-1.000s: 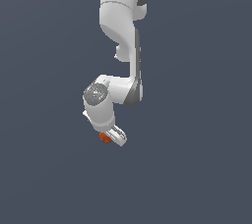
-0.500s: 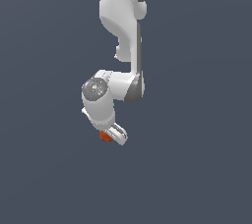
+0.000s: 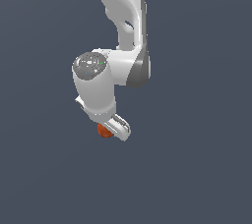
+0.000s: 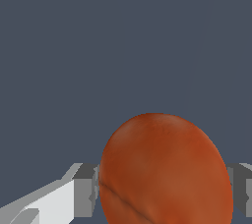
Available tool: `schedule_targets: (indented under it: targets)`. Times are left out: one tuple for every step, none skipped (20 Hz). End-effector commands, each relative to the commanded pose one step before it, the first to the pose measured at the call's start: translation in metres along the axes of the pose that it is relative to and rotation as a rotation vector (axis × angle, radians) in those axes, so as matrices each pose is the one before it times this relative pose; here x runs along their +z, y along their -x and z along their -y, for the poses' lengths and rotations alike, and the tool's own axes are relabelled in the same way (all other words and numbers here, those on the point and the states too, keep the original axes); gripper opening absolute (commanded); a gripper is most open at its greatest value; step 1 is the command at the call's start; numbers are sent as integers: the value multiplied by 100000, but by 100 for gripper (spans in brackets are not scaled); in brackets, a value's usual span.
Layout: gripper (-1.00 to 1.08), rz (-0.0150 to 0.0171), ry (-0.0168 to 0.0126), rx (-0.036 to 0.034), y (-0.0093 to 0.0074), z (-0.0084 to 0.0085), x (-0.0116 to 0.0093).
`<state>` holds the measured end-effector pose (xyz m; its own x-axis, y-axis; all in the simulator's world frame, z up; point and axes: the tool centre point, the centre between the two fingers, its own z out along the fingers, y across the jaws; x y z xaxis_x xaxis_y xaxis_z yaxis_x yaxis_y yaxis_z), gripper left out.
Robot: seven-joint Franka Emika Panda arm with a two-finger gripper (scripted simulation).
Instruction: Pick up the object and move it to a goal position.
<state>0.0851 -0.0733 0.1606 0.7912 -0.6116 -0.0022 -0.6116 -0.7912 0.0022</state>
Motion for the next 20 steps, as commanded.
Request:
schedule_targets:
  targets:
    - [-100,-228,-86,35,-234,517,-2823]
    - [-100,0,0,0,-90,209,-1056]
    - [-100,0,0,0,-92,210,-1051]
    - [-100,0,0,0,-93,210,-1044]
    - [-100,0,0,0,-95,210,-1034]
    - [-100,0,0,0,-97,209,-1023]
    - [-100,0,0,0,-98,208,-1009]
    - [-100,0,0,0,-99,207,-993]
    - [-100,0,0,0,-97,199,-947]
    - [-100,0,0,0,-94,188,-887]
    - [-100,0,0,0,-91,179,-833]
    - [-100,0,0,0,-88,170,-783]
    - [-100,0,0,0,-85,162,-738]
    - [-100,-40,-16,-54,-49,182,-727]
    - [-100,0,0,0,-80,147,-656]
    - [-100,0,0,0,-78,141,-619]
    - [-100,0,0,0,-75,133,-579]
    - [-100,0,0,0,-70,122,-524]
    - [-100,0,0,0,-65,111,-469]
    - [-100,20,-49,-45,-48,112,-427]
